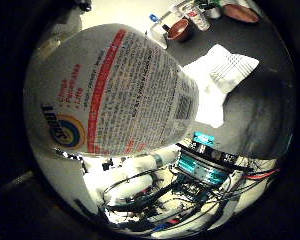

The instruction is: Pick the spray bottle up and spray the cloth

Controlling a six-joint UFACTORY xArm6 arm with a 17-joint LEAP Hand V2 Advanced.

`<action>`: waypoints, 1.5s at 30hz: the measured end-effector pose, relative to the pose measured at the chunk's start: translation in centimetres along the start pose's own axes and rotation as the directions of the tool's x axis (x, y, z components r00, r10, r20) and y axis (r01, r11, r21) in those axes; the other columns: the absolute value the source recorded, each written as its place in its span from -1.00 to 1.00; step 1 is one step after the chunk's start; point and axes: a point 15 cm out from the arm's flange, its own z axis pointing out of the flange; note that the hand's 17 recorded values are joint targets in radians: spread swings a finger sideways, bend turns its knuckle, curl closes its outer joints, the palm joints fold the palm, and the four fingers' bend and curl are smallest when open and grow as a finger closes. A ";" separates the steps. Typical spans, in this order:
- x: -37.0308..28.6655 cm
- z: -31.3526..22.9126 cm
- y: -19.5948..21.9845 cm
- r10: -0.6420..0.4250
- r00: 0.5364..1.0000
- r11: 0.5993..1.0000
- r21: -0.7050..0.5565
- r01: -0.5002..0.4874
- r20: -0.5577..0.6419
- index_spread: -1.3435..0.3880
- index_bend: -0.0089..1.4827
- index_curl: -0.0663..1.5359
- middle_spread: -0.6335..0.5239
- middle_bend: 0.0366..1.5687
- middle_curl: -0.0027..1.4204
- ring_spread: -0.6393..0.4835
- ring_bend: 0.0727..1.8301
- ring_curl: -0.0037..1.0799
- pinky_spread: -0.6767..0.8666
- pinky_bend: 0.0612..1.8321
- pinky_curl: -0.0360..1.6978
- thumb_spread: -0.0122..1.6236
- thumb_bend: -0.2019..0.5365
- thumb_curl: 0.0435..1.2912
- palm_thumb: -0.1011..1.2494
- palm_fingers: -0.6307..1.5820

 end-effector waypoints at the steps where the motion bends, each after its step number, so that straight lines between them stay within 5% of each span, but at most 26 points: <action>1: 0.2 0.1 -0.4 0.019 1.000 1.000 0.012 -0.019 0.025 0.24 0.55 -0.12 -0.22 0.68 -0.06 -0.23 0.57 0.04 -0.50 0.36 -0.13 -0.23 -0.50 0.69 0.68 0.68; 10: 6.3 -0.8 -2.4 0.241 0.945 0.957 0.107 -0.270 0.222 0.24 0.55 -0.12 -0.22 0.68 -0.06 -0.23 0.57 0.04 -0.51 0.35 -0.12 -0.25 -0.50 0.69 0.66 0.68; 23: 15.3 -0.6 -0.4 0.412 0.875 0.886 0.111 -0.450 0.256 0.24 0.54 -0.12 -0.22 0.68 -0.06 -0.23 0.56 0.03 -0.51 0.34 -0.12 -0.32 -0.50 0.66 0.66 0.68; 31: 15.7 0.7 0.2 0.429 0.866 0.885 0.071 -0.460 0.255 0.24 0.53 -0.12 -0.22 0.68 -0.06 -0.23 0.57 0.03 -0.51 0.34 -0.12 -0.36 -0.50 0.66 0.67 0.68; 45: 3.8 0.8 -1.8 0.337 0.871 0.938 -0.048 -0.343 0.358 0.24 0.55 -0.12 -0.21 0.67 -0.06 -0.23 0.57 0.03 -0.52 0.34 -0.11 -0.31 -0.49 0.68 0.67 0.68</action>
